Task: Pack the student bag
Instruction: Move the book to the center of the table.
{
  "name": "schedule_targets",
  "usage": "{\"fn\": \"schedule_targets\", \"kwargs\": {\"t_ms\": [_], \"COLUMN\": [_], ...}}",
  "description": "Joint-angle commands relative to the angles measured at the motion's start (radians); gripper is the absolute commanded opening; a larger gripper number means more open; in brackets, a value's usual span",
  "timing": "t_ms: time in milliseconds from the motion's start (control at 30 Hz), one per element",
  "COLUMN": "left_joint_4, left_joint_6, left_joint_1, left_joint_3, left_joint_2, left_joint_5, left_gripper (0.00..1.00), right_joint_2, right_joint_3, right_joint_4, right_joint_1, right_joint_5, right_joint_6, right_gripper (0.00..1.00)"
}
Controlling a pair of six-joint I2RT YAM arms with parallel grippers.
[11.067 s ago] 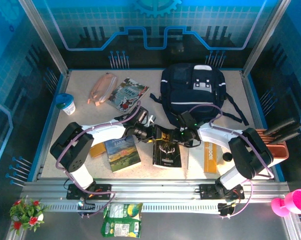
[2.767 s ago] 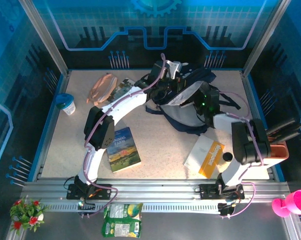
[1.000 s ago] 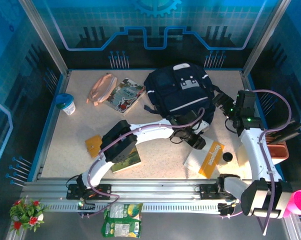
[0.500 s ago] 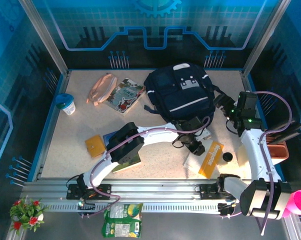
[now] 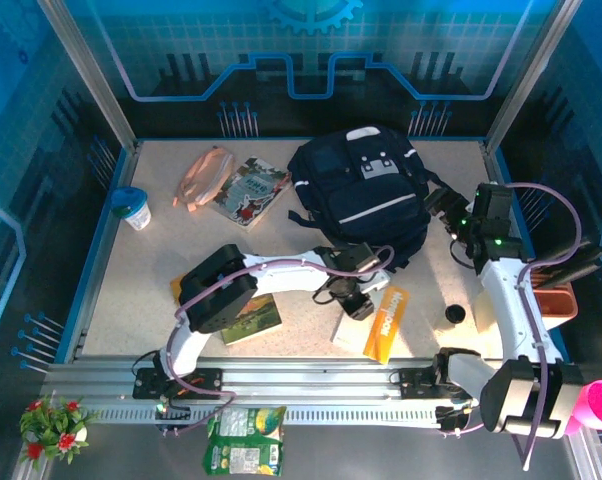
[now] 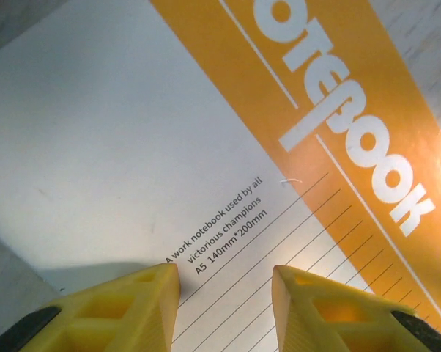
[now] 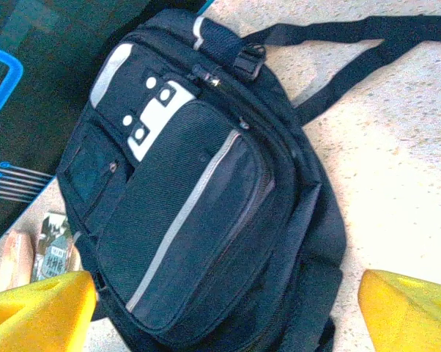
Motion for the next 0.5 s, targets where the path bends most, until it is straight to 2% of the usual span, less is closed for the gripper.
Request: {"fn": "schedule_targets", "kwargs": {"t_ms": [0,167,300,467], "left_joint_4": [-0.072,-0.070,-0.074,-0.050], "left_joint_6": [-0.066,-0.187,-0.276,-0.366], "left_joint_1": [0.057,0.154,0.217,0.266], "left_joint_3": [-0.089,-0.177,-0.186,-0.165], "left_joint_2": [-0.060,-0.115,-0.153,-0.251], "left_joint_5": [-0.105,-0.162,-0.177,-0.112], "left_gripper": [0.39,0.39,0.39,0.50], "right_joint_2": [0.024,0.052,0.074,0.116], "right_joint_3": [0.007,0.017,0.030,0.060], "right_joint_4": [0.020,0.020,0.007,-0.032], "right_joint_1": [0.034,0.088,0.141,0.249], "right_joint_5": [0.012,0.030,0.043,0.033], "right_joint_6": [-0.015,-0.020,-0.031,-0.053], "right_gripper": [0.93,0.93,0.93,0.94]}}
